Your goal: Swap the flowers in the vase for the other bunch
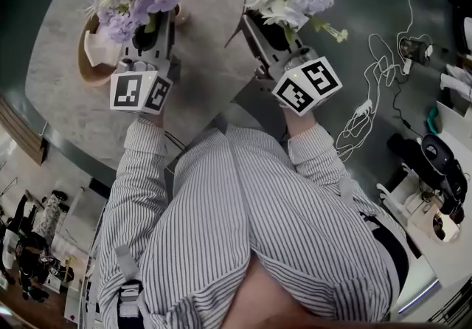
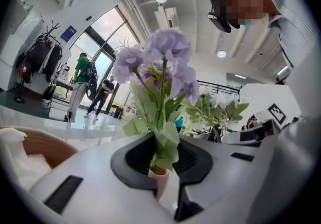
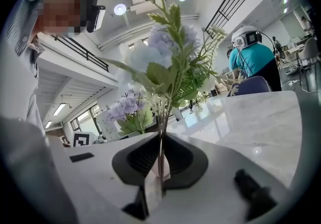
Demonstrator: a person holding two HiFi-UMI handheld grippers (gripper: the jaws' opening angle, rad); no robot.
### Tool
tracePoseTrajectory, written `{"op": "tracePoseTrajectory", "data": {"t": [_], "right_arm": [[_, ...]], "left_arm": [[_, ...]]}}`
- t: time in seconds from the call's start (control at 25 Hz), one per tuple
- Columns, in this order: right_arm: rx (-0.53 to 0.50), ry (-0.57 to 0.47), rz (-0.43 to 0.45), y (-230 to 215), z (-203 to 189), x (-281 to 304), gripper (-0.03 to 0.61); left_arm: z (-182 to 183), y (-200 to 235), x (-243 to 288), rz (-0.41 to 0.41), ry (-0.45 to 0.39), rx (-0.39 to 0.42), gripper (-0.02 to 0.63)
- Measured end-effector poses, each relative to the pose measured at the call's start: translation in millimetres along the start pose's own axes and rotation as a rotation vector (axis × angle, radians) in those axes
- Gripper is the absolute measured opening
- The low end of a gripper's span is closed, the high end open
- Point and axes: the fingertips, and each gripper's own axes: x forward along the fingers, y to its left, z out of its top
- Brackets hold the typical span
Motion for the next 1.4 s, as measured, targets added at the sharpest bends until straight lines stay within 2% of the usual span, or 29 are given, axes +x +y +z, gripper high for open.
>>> {"op": "tracePoseTrajectory", "data": {"t": [0.16,0.32,0.64,0.84,1.4], "right_arm": [[0.012,0.000,-0.007,-3.6,-4.8,0.3,0.038],[0.016,-0.006,-0.005,-3.2,-4.4,1.3,0.038],[0.013,-0.021,0.000,-2.5,-2.7,1.3,0.038],[0.009,-0.038,0.013,4.2,4.7,1.1,0.038],[-0.052,-0.119,0.051,30.1,38.2,-3.2,0.038]], "left_arm": [[-6.8,0.0,1.7,0.000,0.012,-0.001,0.073],[-16.7,1.2,3.7,0.016,0.064,-0.005,0.139],[-29.3,2.7,2.6,0.047,0.119,-0.011,0.204],[-31.1,3.7,-6.3,0.072,0.149,-0.009,0.215],[-10.0,-16.1,-29.4,0.063,0.119,0.004,0.219]]}}
